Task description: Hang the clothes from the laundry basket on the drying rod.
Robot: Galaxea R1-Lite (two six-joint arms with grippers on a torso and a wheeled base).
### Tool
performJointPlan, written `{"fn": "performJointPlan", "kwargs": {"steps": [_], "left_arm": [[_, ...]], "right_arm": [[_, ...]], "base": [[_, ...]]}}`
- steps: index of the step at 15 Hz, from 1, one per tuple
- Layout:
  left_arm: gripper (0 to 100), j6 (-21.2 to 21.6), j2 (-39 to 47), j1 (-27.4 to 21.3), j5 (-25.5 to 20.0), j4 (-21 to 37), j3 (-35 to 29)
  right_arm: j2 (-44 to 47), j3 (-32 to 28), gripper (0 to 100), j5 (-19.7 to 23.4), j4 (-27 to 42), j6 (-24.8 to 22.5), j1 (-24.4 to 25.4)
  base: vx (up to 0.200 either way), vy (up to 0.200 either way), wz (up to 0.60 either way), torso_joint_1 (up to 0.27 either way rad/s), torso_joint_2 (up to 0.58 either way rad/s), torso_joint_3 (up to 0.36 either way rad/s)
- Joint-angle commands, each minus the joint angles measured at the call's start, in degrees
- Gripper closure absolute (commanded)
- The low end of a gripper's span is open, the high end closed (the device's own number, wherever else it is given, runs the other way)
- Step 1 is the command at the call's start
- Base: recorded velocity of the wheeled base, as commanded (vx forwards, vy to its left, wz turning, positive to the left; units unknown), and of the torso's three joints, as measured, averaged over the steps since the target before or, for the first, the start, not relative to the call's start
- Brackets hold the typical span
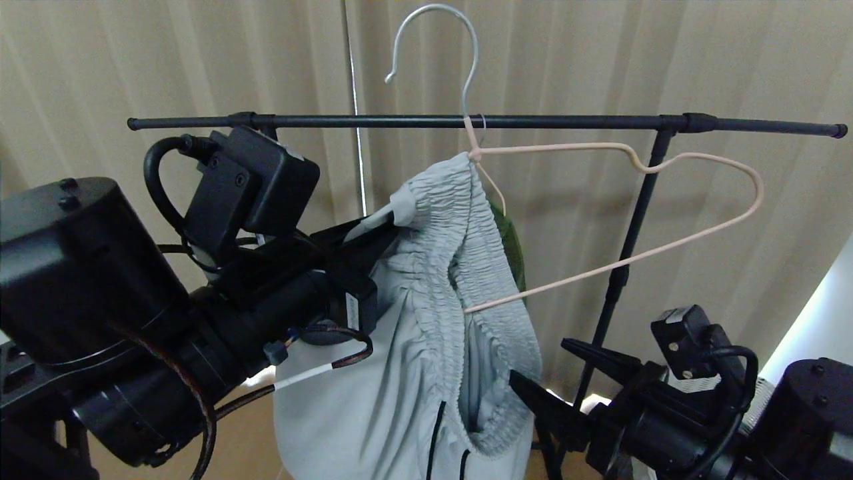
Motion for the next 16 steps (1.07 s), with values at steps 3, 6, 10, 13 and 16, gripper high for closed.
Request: {"fn": "performJointPlan", "kwargs": {"steps": [3,6,10,13,16], "left_arm": [[100,0.21,-1.13,-0.19,-0.01,-0.05,-1.17],[100,1.18,-2.53,-0.10,-0.10,0.04,-1.26],[100,4.34,-3.15,2.53,-0.01,0.48,0.68],[100,10.41,-3.15,6.84,-0.01,0.39,3.58],[100,16.29,-3.50,11.32,-0.10,0.04,8.24]], "right_arm": [[-0.03,-3.89,0,-0.44,8.00,-4.75,-4.45],[-6.18,-8.90,100,-1.67,21.89,-8.09,-8.14],[-14.53,-17.17,100,-1.75,39.12,-9.67,-15.35],[-17.26,-20.86,100,-1.67,42.81,-10.73,-20.27],[-16.73,-23.32,100,-1.23,42.72,-11.08,-25.46]], "base": [[0.000,0.000,0.00,0.000,0.00,0.000],[0.000,0.000,0.00,0.000,0.00,0.000],[0.000,0.000,0.00,0.000,0.00,0.000],[0.000,0.000,0.00,0.000,0.00,0.000],[0.000,0.000,0.00,0.000,0.00,0.000]]}}
